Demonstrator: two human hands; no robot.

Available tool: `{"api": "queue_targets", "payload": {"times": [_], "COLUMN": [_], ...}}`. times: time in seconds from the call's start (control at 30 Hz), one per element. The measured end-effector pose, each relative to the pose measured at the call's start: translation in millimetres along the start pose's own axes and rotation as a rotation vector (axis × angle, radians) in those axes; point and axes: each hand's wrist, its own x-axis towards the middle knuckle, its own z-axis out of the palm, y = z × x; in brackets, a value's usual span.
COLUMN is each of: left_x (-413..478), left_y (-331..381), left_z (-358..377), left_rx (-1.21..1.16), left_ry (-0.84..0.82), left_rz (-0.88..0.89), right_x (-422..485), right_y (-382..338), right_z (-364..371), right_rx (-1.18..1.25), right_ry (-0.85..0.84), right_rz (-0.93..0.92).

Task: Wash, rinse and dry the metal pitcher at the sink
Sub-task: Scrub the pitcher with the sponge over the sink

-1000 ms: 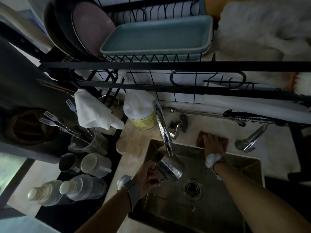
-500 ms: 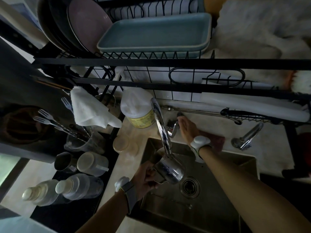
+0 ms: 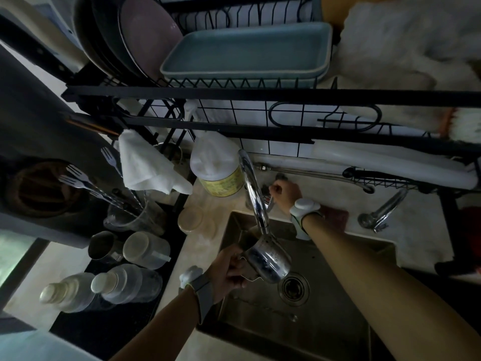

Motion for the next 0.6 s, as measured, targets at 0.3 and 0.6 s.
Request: {"api": "queue_targets", "payload": {"times": [0.3, 0.6], "left_x": [0, 7], "left_y": [-3, -9], "left_z": [-5, -6], "left_rx": [0.012, 0.004], "left_ry": [0.102, 0.145], "left_rz": [-0.004, -0.017], "right_x": [-13, -64], "right_y": [14, 111], "right_z": [-11, -16], "right_rx": [0.142, -0.785], "right_ry": [-0.057, -0.224], "right_rz": [0.009, 0.22]}}
